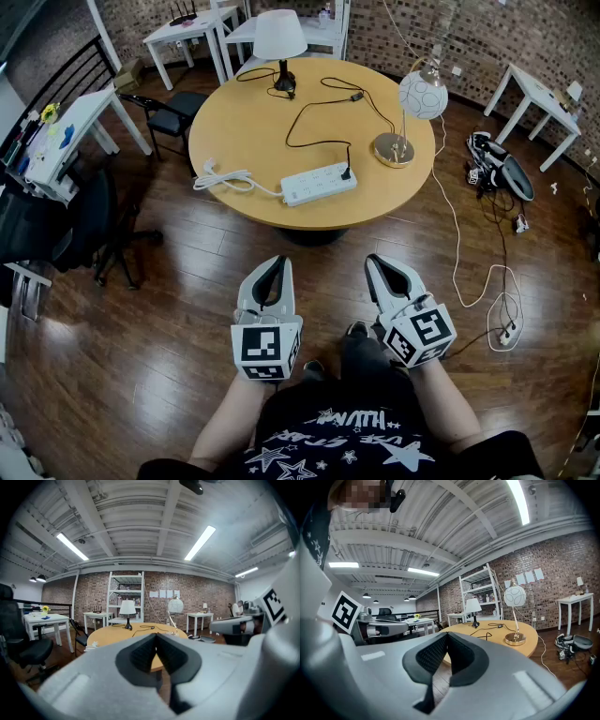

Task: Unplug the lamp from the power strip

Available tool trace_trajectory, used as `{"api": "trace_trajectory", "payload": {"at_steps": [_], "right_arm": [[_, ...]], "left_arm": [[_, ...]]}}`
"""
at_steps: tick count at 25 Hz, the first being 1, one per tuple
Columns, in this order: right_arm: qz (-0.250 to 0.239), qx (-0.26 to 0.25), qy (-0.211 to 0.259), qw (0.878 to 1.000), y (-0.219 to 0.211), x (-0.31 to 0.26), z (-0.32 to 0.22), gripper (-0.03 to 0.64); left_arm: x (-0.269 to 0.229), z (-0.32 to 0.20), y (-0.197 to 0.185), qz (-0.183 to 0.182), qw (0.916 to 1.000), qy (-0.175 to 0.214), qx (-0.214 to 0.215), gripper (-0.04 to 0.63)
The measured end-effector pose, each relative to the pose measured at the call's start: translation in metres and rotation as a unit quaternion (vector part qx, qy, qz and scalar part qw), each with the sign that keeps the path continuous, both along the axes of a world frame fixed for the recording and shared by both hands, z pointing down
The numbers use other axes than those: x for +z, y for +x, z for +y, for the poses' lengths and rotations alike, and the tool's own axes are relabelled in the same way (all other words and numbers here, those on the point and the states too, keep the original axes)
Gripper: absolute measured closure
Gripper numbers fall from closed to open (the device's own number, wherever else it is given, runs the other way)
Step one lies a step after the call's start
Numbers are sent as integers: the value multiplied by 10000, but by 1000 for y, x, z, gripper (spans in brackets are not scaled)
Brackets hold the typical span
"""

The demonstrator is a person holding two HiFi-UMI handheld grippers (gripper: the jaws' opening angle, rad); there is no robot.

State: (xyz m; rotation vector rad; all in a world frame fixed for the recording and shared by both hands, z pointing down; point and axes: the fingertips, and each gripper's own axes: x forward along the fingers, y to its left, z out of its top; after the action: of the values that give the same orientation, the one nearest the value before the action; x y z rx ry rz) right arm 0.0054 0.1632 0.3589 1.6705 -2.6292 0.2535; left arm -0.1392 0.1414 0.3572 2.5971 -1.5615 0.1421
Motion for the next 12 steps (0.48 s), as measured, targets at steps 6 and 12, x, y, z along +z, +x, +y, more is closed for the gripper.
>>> {"api": "trace_trajectory", "payload": {"at_steps": [6,12], "right_arm": [[-17,153,167,9997,23,-3,-28,609],[-165,327,174,9992,56,-2,-85,609]], "left_arm": [[3,-16,-4,-57,9999,10,-83,594],[15,-47,-8,-118,9991,-168,-380,594]]}}
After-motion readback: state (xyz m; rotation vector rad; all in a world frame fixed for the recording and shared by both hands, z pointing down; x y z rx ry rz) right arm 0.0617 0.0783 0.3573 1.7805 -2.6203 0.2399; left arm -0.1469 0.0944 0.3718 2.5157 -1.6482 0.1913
